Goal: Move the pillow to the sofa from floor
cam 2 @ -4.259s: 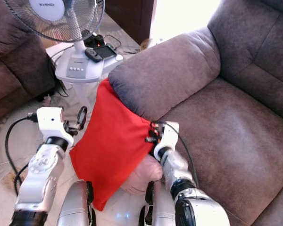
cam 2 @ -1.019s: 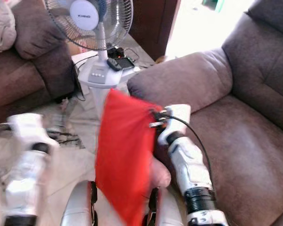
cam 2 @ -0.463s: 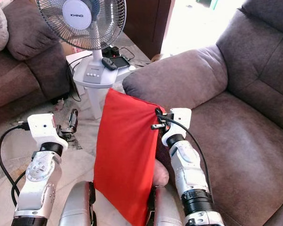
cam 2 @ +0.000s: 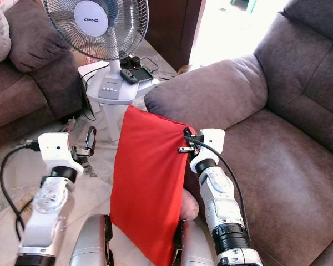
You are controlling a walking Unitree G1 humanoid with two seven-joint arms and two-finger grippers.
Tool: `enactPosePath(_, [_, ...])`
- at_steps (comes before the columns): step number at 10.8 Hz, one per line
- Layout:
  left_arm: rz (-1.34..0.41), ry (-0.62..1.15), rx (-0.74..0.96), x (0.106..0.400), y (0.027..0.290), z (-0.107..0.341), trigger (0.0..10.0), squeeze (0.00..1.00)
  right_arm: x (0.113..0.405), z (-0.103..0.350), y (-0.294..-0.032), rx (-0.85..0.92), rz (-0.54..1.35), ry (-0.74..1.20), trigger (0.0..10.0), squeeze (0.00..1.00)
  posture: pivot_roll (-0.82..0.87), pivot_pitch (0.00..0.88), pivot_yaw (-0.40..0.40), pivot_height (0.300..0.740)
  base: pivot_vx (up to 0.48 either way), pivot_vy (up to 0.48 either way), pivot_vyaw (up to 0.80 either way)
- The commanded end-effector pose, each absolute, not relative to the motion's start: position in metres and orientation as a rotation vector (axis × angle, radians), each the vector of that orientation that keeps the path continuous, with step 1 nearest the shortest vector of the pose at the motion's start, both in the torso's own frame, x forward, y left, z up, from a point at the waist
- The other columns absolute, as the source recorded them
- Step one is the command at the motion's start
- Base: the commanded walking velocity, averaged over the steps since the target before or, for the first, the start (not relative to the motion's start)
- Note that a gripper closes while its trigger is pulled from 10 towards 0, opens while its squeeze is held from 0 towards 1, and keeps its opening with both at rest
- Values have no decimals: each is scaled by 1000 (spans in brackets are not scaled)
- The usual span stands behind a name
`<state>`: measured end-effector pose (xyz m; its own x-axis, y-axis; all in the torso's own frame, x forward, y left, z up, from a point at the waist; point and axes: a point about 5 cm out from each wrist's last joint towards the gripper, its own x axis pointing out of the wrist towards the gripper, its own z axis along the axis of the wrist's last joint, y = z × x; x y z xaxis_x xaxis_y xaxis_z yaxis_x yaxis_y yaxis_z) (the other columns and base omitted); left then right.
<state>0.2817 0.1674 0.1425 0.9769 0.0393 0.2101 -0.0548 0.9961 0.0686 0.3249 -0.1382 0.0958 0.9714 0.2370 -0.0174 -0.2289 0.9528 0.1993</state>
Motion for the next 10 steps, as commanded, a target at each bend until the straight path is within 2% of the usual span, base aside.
enactPosePath(1, [36, -235, 127, 281, 168, 145, 10000, 0, 333, 119, -147, 182, 206, -76, 10000, 0, 142, 60, -98, 615, 0, 0, 0])
enactPosePath(10, [36, -223, 119, 282, 167, 142, 10000, 0, 335, 119, -150, 182, 182, -86, 10000, 0, 143, 79, -97, 615, 0, 0, 0])
